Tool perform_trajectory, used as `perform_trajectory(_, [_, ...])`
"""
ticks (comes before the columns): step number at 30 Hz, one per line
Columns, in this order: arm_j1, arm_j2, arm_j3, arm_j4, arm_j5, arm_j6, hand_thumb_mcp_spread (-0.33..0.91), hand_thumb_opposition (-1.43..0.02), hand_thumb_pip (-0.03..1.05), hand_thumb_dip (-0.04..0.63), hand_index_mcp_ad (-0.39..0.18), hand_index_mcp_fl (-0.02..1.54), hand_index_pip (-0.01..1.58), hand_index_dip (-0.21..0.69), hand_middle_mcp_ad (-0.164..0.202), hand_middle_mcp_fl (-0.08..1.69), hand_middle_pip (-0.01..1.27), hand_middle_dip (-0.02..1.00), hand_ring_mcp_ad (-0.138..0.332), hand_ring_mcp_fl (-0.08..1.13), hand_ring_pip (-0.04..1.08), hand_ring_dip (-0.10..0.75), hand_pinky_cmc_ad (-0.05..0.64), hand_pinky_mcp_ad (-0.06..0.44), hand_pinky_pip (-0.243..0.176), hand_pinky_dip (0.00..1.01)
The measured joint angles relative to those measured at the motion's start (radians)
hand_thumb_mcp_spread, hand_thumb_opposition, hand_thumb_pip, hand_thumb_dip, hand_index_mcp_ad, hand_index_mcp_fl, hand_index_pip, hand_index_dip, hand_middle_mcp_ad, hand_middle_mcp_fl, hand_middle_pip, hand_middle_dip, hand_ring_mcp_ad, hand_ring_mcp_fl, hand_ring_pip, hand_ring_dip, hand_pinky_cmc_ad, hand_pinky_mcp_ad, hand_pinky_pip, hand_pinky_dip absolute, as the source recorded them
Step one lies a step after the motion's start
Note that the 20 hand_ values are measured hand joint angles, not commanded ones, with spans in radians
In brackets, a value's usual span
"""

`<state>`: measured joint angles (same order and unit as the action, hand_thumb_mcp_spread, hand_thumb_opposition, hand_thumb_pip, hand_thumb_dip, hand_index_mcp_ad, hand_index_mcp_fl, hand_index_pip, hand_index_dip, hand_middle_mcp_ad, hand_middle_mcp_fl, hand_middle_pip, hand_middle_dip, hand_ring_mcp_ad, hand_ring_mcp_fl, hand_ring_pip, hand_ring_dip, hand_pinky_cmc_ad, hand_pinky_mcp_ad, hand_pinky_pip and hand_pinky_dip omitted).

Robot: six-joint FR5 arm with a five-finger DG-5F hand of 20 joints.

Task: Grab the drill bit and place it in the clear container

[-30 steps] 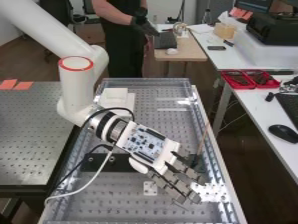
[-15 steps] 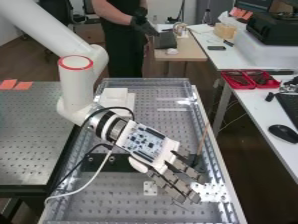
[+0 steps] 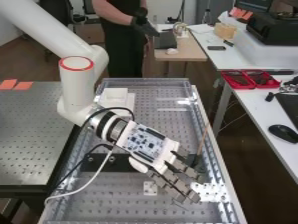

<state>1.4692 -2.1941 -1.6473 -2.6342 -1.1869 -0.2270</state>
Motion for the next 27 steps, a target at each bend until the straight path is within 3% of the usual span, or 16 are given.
perform_trajectory(5, [0.0, -0.002, 0.003, -0.001, -0.002, -0.003, 0.6, -0.93, 0.5, 0.33, -0.136, 0.59, 1.19, 0.424, 0.075, 0.24, 0.13, 0.22, 0.211, 0.03, 0.07, 0.005, 0.323, 0.147, -0.094, 0.14])
perform_trajectory(22, [-0.005, 0.01, -0.002, 0.026, -0.008, -0.041, 0.63, -0.94, 0.49, 0.33, -0.141, 0.63, 1.18, 0.415, 0.075, 0.28, 0.13, 0.22, 0.211, 0.04, 0.07, 0.005, 0.326, 0.147, -0.094, 0.15])
perform_trajectory(27, [-0.003, 0.023, -0.001, 0.032, -0.019, -0.07, 0.68, -0.94, 0.43, 0.332, -0.141, 0.71, 1.13, 0.412, 0.075, 0.31, 0.13, 0.22, 0.211, 0.04, 0.07, 0.005, 0.342, 0.148, -0.091, 0.15])
